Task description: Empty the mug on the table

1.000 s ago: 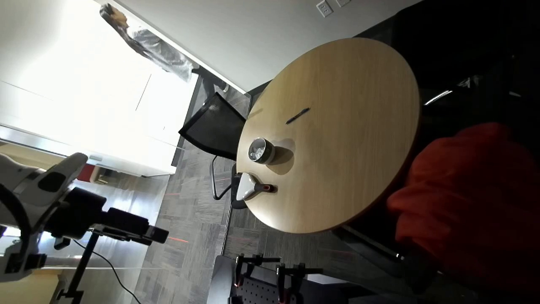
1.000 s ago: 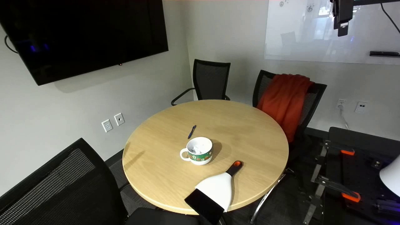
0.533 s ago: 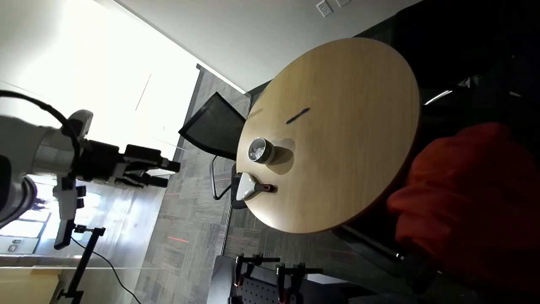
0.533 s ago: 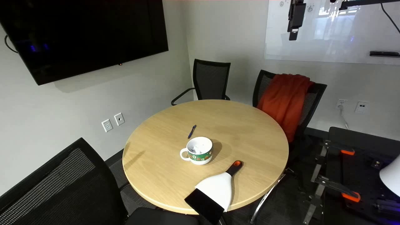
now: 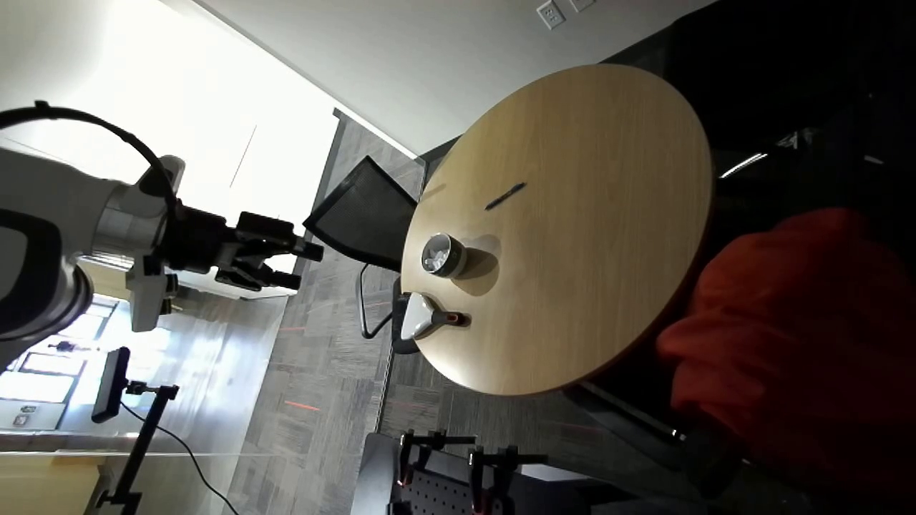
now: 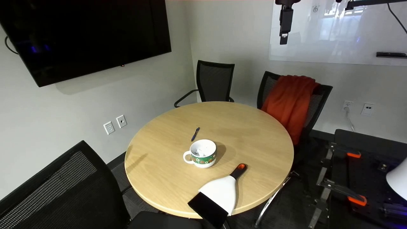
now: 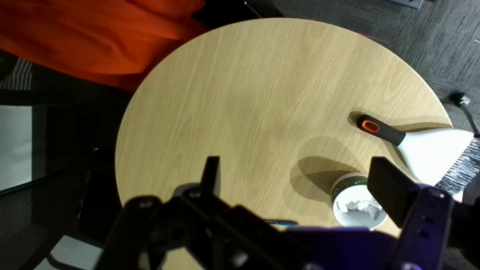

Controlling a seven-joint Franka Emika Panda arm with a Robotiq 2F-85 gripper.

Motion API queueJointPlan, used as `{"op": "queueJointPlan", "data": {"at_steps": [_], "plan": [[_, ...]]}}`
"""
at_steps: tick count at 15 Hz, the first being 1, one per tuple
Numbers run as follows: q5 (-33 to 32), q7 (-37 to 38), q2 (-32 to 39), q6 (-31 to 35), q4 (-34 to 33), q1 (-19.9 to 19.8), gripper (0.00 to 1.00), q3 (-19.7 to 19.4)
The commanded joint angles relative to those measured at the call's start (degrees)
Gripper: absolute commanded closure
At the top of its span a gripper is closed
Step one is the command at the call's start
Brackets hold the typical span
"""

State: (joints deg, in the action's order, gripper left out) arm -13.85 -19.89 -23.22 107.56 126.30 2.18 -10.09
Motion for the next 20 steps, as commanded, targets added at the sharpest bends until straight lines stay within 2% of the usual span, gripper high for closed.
{"op": "queueJointPlan", "data": {"at_steps": [1,3,6,9,12,16,17,18,19,20], "plan": [[0.70,-1.19,3.57,2.20,-1.60,-0.95,0.00,1.36],[-0.05,-0.27,8.22,6.71,-3.09,-0.91,0.00,2.09],[1.41,-2.27,15.43,14.76,-4.89,-0.70,0.00,2.48],[3.89,-4.66,24.06,19.77,-8.12,-0.96,0.00,3.51],[7.22,-8.16,31.79,20.35,-12.25,-1.64,0.00,5.42],[7.26,-6.97,40.51,18.62,-17.97,-2.51,0.00,8.16],[6.71,-6.40,41.97,18.15,-19.12,-2.65,0.00,8.56],[2.58,-0.96,41.92,16.68,-19.74,-1.55,0.00,7.49],[4.88,-4.49,40.59,19.83,-16.38,-2.78,0.00,8.82],[3.60,-2.76,41.66,19.45,-17.43,-2.66,0.00,8.72]]}}
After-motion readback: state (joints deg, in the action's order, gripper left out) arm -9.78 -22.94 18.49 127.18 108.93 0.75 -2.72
